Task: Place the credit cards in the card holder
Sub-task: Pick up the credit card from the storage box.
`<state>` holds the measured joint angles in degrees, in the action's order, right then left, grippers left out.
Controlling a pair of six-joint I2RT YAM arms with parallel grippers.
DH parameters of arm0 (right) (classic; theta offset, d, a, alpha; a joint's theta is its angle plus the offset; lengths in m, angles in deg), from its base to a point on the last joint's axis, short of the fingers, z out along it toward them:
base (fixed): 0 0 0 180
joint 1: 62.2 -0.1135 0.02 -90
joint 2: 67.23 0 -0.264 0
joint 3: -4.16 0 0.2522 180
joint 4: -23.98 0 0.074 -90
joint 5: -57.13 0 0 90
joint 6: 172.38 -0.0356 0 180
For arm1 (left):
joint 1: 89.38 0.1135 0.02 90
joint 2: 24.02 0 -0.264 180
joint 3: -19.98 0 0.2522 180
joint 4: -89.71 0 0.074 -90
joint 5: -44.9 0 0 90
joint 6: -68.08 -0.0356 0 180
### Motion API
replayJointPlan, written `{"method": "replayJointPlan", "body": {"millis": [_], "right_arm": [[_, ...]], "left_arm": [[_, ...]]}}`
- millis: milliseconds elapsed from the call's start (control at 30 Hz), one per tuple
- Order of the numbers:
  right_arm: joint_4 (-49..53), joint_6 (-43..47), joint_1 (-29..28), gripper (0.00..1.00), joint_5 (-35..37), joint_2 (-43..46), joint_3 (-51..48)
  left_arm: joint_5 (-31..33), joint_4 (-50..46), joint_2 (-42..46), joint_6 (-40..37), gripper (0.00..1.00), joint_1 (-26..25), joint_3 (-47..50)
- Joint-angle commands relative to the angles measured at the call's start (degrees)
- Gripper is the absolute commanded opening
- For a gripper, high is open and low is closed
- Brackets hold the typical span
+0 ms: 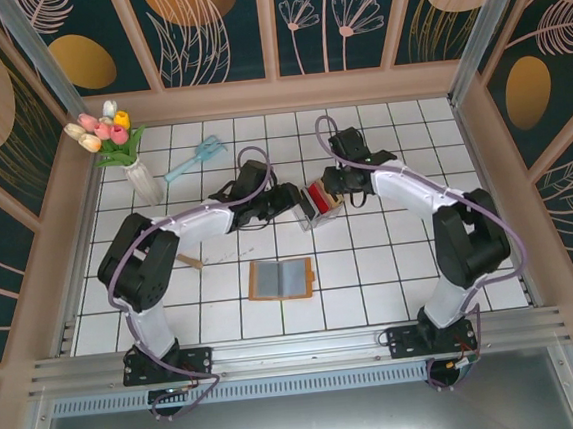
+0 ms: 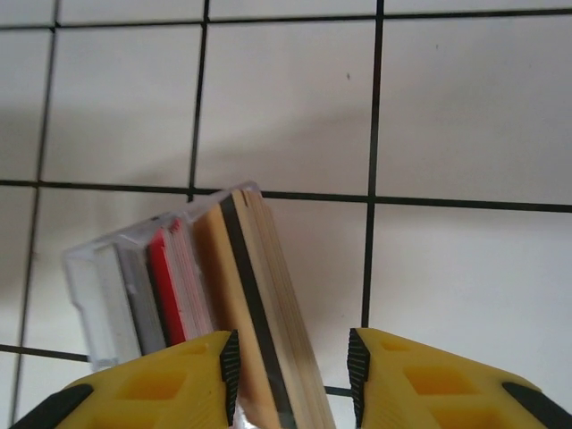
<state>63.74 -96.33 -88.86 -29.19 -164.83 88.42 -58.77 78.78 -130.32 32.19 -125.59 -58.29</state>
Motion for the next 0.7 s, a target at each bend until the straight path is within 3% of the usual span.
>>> {"method": "replayJointPlan", "body": {"millis": [0,367,667], "right_arm": [[4.28,3.93,0.31,0.42,0.89,-2.12,3.43],[4.85,5.03,0.22,0.46,-0.68,-6.34,4.65],[7.18,5.87,-1.68,0.47,9.37,-8.24,6.88]], "left_arm": [[-1.69,0.24,-2.03,0.21,0.57,0.08,-2.11],[-4.44,3.13,-6.41,0.92,0.56,0.06,-1.94],[-3.46,3.15,-7.57,1.21,0.53,0.06,-0.56]]}}
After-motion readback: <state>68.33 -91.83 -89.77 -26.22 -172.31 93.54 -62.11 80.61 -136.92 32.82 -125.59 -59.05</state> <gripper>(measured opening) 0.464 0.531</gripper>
